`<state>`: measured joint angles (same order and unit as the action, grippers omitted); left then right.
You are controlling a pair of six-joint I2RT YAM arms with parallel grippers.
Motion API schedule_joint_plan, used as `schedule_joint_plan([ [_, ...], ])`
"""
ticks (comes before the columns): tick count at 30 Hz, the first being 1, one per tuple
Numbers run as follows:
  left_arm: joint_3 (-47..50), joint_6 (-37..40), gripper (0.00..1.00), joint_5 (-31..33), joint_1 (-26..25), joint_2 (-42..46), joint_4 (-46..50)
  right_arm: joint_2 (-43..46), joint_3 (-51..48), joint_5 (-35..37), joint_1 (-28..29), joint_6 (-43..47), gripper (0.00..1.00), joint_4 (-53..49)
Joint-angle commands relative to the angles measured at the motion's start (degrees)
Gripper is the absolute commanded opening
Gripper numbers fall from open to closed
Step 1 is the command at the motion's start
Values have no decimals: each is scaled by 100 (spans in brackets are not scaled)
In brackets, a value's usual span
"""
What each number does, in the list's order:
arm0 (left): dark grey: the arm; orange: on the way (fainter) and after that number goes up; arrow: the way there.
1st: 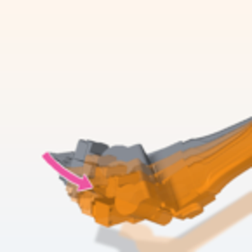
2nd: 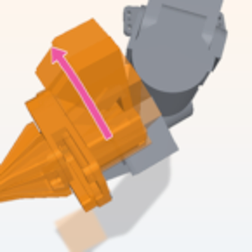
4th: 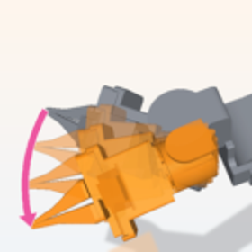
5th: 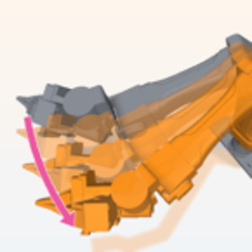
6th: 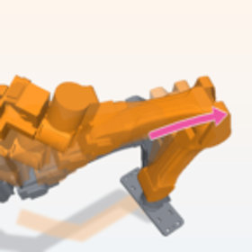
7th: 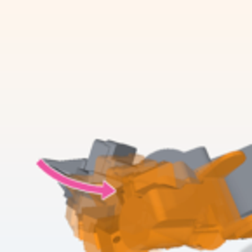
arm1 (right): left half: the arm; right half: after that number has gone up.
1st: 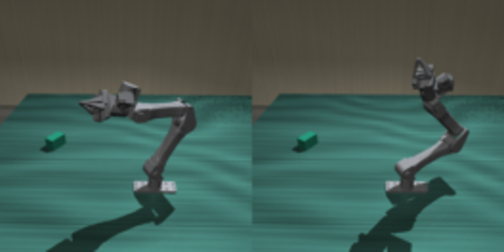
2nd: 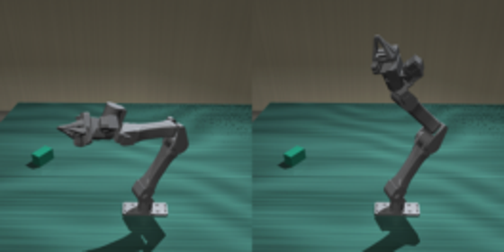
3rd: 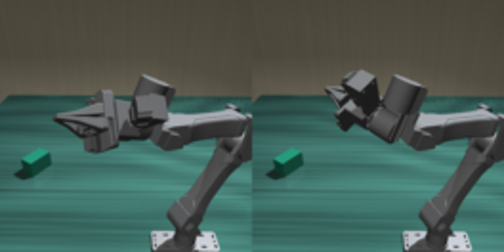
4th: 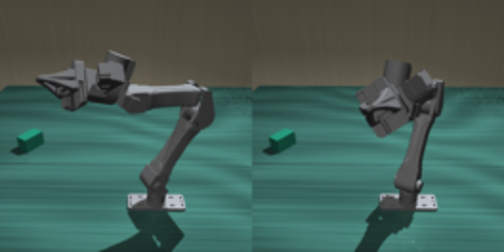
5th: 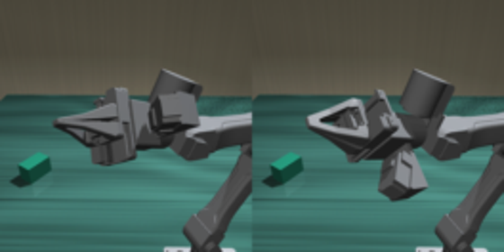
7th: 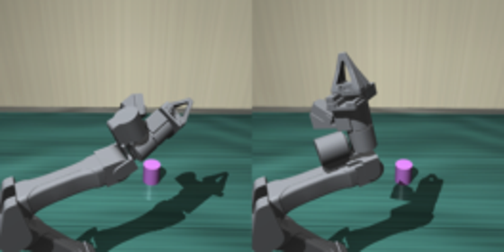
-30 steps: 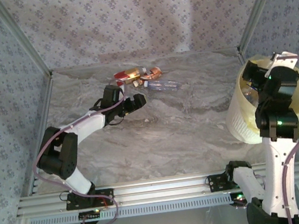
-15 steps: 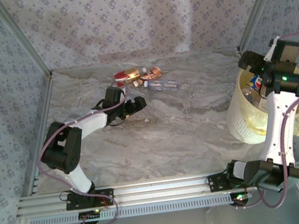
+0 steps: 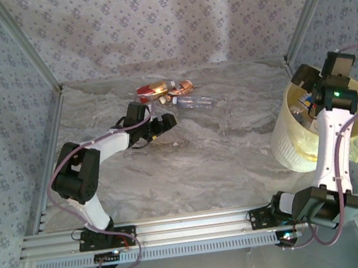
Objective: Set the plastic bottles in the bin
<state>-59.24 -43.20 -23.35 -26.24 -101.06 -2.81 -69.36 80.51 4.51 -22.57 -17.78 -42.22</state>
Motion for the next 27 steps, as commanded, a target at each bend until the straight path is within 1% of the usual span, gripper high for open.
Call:
schedule_joint_plan([
  [1, -143, -66, 98, -106, 31, 44, 55, 97, -186, 263, -160, -268, 100, -191],
  [5, -184, -54, 98, -101, 32, 77, 113, 308, -41, 78, -147, -328, 100, -103],
  [8, -161, -59, 98, -73, 31, 136, 105, 525, 87, -530, -29, -300, 100, 0],
  [10, -128, -74, 98, -77, 36, 196, 75, 663, 181, -876, 156, -199, 100, 75],
  [13, -1, -62, 98, -14, 30, 350, 44, 758, 184, -1130, 415, -102, 100, 251],
  [16, 102, 8, 98, 90, 31, 491, 124, 660, 184, -1590, 643, -133, 100, 331],
  [18, 135, 72, 98, 191, 40, 578, 199, 602, 195, -1861, 1003, -71, 100, 463],
  [19, 177, 87, 98, 260, 51, 639, 204, 570, 213, -1948, 1278, 20, 100, 564],
  [21, 250, 89, 98, 416, 62, 791, 193, 497, 257, -1900, 1861, 156, 100, 748],
  [23, 336, 98, 98, 608, 97, 961, 193, 367, 296, -1877, 2463, 317, 100, 1188],
  [25, 420, 140, 98, 796, 127, 1147, 214, 168, 356, -1847, 2905, 400, 100, 1426],
  [27, 510, 169, 98, 1009, 169, 1368, 253, -114, 396, -1852, 3217, 464, 100, 1610],
])
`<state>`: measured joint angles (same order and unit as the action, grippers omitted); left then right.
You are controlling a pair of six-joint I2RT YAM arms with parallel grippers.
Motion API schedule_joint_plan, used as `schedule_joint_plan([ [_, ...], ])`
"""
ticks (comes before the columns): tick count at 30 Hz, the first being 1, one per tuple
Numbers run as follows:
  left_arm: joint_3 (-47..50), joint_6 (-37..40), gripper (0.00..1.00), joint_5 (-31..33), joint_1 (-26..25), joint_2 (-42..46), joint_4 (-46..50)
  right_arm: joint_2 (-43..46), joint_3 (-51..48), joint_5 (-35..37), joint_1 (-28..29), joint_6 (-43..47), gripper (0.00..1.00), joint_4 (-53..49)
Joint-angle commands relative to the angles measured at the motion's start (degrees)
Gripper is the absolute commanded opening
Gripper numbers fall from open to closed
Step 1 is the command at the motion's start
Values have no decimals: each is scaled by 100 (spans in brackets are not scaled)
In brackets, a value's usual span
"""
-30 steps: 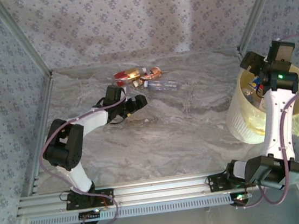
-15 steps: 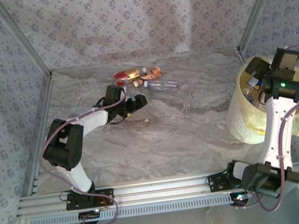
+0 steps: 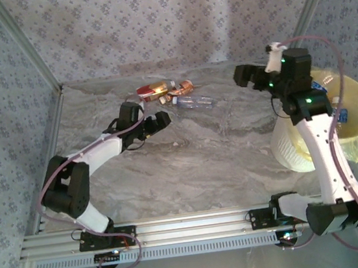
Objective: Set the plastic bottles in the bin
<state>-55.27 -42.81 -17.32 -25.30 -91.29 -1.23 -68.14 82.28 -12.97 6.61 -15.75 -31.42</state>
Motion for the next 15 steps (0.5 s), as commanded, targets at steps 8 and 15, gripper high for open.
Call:
schedule_joint_plan([
  [8, 707, 115, 98, 1641, 211, 1450, 349, -2026, 787, 172, 1158, 1048, 100, 332],
  [15, 1160, -53, 98, 2145, 415, 2054, 479, -3636, 1454, 371, 1255, 1599, 100, 87],
])
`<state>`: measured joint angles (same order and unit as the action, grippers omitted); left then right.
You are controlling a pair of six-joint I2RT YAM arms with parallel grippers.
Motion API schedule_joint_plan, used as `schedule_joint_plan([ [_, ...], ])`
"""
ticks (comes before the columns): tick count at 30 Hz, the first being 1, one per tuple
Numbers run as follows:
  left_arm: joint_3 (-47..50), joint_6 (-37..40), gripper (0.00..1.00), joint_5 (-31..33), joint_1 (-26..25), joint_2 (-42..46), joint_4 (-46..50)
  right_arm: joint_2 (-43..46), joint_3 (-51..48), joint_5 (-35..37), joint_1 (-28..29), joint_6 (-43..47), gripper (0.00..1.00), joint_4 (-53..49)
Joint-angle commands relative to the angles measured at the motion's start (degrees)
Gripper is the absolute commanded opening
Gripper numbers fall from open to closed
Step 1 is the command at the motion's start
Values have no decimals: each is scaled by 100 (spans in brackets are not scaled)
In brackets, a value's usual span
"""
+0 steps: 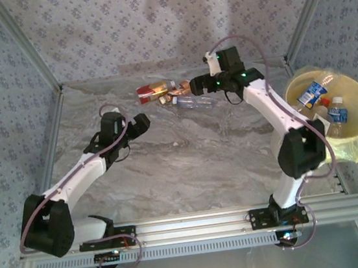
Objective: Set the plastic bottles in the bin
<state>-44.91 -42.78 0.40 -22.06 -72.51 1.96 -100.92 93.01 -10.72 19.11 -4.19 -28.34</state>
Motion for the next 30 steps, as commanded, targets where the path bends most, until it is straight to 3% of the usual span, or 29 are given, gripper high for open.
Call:
schedule_joint_plan([
  [1, 144, -63, 98, 368, 121, 216, 182, -598, 509, 130, 5, 587, 100, -274],
  [15, 361, -56, 98, 456, 264, 432, 341, -3215, 2978, 74, 15, 3542, 100, -2236],
  [25, 348, -39, 98, 478, 299, 330, 358, -4140, 3737, 287, 264, 4086, 94, -2096],
  [30, 351, -51, 98, 496, 305, 290, 375, -4728, 4512, 428, 434, 4343, 92, -2743],
])
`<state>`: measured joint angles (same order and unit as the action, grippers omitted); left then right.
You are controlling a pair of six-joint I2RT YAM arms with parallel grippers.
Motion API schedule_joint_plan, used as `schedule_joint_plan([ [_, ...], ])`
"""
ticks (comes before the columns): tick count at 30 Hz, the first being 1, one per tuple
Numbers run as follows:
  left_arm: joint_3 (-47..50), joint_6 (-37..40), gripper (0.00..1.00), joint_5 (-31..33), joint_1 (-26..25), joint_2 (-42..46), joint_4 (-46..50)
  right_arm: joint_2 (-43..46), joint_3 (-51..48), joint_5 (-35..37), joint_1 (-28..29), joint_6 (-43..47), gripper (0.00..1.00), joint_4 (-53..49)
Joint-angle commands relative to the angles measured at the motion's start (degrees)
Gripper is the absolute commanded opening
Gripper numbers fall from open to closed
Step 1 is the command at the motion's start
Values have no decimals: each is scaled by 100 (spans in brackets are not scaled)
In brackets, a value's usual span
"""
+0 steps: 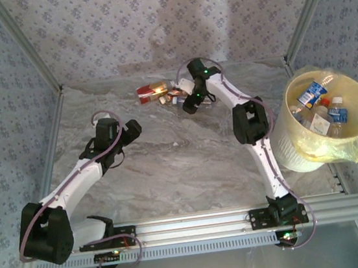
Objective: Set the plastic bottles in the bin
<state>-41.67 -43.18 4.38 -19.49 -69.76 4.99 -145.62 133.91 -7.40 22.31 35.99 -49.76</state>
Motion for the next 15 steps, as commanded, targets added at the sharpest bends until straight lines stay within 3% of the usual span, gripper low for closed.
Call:
schedule_joint_plan([
  [1, 28, -6, 98, 105, 50, 15, 72, -276, 460, 21, 133, 329, 92, -710],
  [4, 27, -10, 98, 108, 59, -11, 63, -118, 244, -21, 174, 280, 87, -769],
  [10, -8, -49, 98, -19, 57, -134, 4, 618, -664, 397, 206, -406, 63, -318],
  [15, 37, -125, 98, -102, 59, -161, -94, 1773, -2073, 602, 226, -1185, 54, 787],
])
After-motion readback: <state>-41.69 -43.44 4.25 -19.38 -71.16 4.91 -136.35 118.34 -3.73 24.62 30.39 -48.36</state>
